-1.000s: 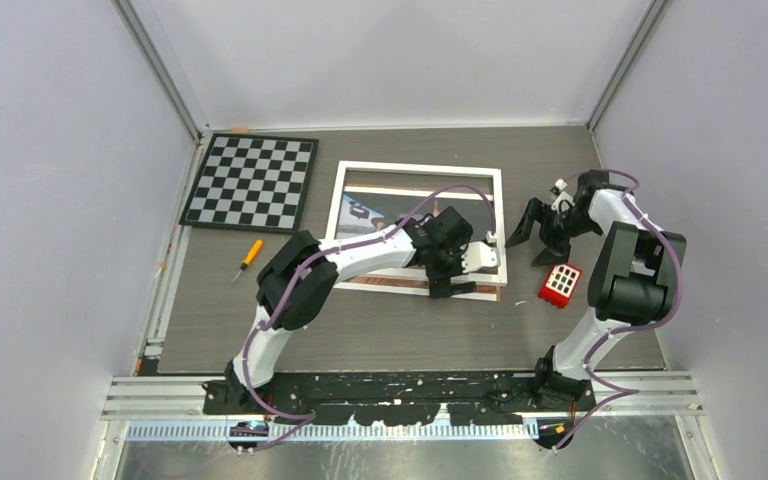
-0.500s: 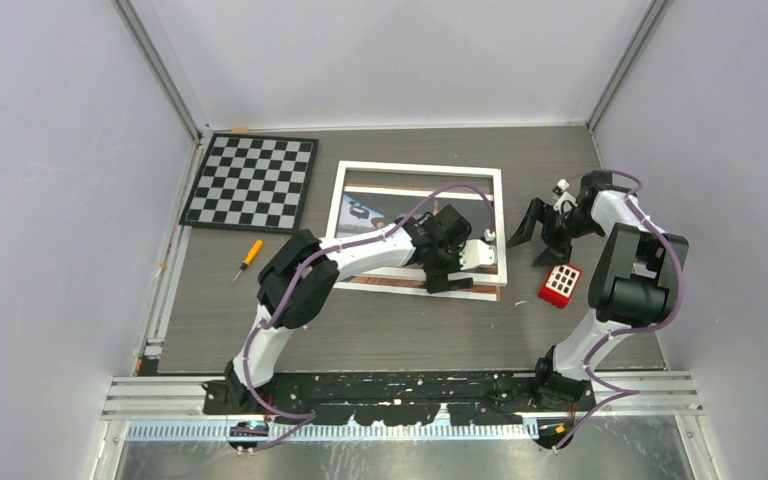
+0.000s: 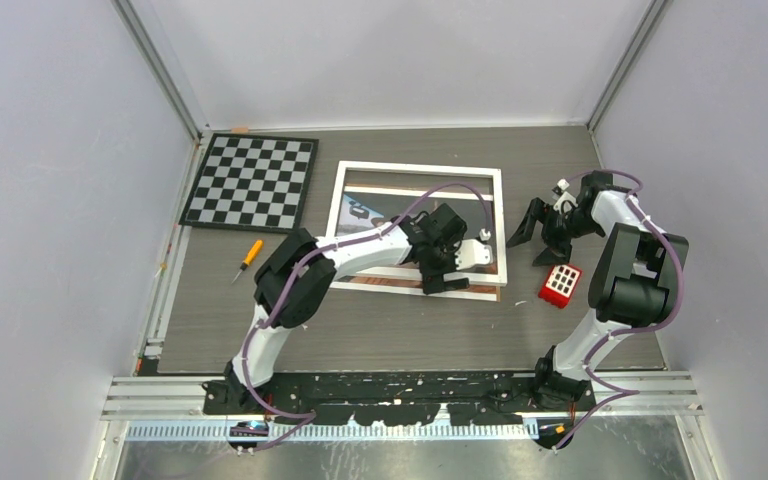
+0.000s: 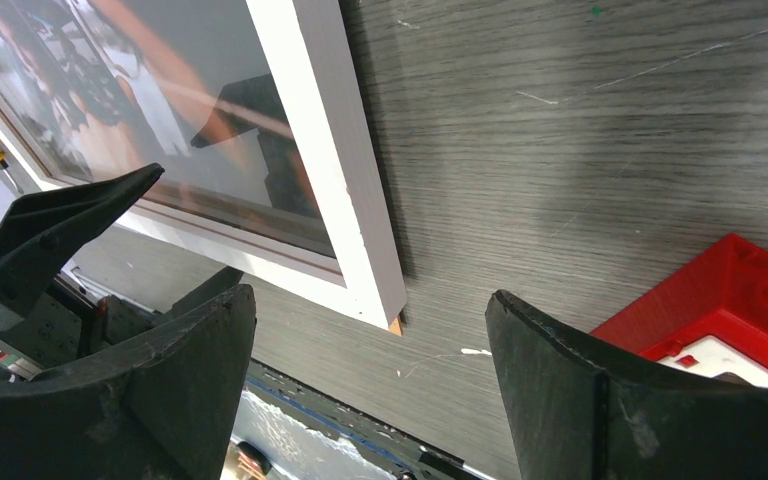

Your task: Take the photo out of the frame

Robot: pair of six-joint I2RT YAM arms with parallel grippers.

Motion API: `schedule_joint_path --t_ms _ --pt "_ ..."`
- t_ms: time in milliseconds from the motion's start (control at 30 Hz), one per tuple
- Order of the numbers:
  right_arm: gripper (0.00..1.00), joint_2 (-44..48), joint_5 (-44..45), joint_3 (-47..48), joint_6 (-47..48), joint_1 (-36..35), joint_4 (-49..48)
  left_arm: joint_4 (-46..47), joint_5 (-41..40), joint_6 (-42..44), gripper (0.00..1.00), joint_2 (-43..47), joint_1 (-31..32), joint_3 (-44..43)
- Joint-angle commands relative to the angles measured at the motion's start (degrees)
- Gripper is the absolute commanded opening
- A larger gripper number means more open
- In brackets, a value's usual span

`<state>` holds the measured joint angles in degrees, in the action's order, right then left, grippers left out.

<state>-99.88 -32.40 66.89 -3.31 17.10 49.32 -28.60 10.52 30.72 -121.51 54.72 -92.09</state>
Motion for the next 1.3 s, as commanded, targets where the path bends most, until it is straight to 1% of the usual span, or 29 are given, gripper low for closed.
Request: schedule_joint_path --t_ms 0,200,533,667,800,933,1167,1267 --pt "0.89 0.4 -1.1 1.1 0.4 0.2 -0.3 -3.1 0.9 1.5 0.96 2.9 -1.2 1.3" --pt "0.88 0.3 -1.1 1.3 0.2 0.3 -0.4 -4.1 1.5 2.0 0.97 3.3 -2.1 1.6" --pt "0.88 -0.2 -1.2 1.2 -0.4 0.3 -0.9 -4.8 3.0 3.3 1.0 5.2 -2.3 4.7" --pt "0.88 -0.2 -1.2 1.1 -0.6 0.2 -0.9 -4.6 1.8 3.1 1.0 5.1 -2.3 4.9" --pt "0.88 -0.3 -1.3 1.0 -0.8 0.2 -1.1 -4.3 1.3 2.4 0.96 5.0 -3.1 4.5" --pt "0.88 -0.2 -1.3 1.0 -0.8 0.2 -1.1 -4.7 1.9 2.5 0.9 4.8 -4.6 3.7" --pt "0.88 -0.6 -1.3 1.1 -0.9 0.3 -1.3 -5.1 5.8 7.5 0.79 6.1 -5.6 4.4" --pt "0.88 -0.7 -1.4 1.1 -1.0 0.3 -1.4 -5.4 6.7 7.9 0.77 6.2 -5.6 3.9"
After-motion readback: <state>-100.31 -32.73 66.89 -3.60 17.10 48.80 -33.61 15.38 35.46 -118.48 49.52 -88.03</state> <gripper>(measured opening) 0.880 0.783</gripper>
